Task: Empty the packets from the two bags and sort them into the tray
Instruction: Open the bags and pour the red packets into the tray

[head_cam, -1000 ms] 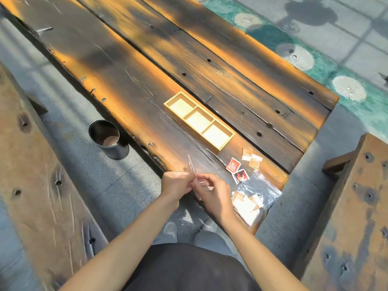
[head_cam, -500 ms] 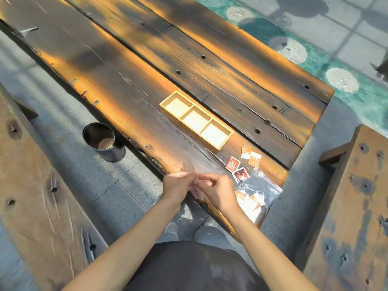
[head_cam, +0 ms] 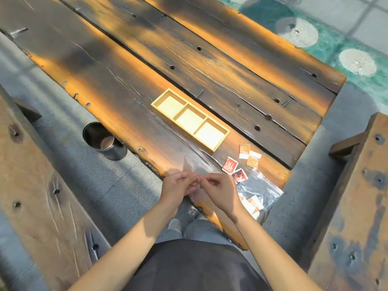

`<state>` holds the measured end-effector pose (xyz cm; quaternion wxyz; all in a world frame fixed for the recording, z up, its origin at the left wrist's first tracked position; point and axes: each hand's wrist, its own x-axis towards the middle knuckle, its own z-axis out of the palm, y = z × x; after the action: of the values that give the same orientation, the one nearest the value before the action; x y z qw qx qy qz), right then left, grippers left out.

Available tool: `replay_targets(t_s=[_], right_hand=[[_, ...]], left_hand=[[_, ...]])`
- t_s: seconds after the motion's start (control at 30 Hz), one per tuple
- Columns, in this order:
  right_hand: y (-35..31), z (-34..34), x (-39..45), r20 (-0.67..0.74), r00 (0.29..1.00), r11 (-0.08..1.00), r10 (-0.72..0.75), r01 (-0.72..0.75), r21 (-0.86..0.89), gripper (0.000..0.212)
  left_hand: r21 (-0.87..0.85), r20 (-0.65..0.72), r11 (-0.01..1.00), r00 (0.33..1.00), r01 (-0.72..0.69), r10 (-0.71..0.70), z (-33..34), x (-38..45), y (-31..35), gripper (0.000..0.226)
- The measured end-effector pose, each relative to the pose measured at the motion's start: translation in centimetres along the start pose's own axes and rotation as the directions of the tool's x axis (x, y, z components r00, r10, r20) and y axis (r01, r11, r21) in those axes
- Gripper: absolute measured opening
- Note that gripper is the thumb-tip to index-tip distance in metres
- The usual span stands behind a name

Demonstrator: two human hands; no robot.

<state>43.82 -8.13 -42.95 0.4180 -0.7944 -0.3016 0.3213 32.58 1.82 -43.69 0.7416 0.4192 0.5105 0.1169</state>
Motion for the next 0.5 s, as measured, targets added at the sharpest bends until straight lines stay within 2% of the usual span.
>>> replay_targets(t_s=[0.23,0.4,0.5], right_hand=[[1.6,-1.6,1.3,-0.020,0.993,0.986,0.114,-0.111,0.127,0.016],[2.3,-2.0,2.1,-0.061,0.992,0.992,0.107,-0.103,0.068,0.019],[2.3,-2.3,2.4,-0.078,0.991,0.994,0.106,-0.103,0.034,0.020]], left_hand=[[0.017,0.030,1.000,1.000,-0.010,0.010,2.5,0.5,0.1,0.015],[0.055,-0.013,0.996,0.997,-0.077,0.078,4.2,1.0,-0.2,0.020],[0.036,-0.052,0.997,0.996,-0.070,0.072,4.7,1.3,-0.4,0.021]])
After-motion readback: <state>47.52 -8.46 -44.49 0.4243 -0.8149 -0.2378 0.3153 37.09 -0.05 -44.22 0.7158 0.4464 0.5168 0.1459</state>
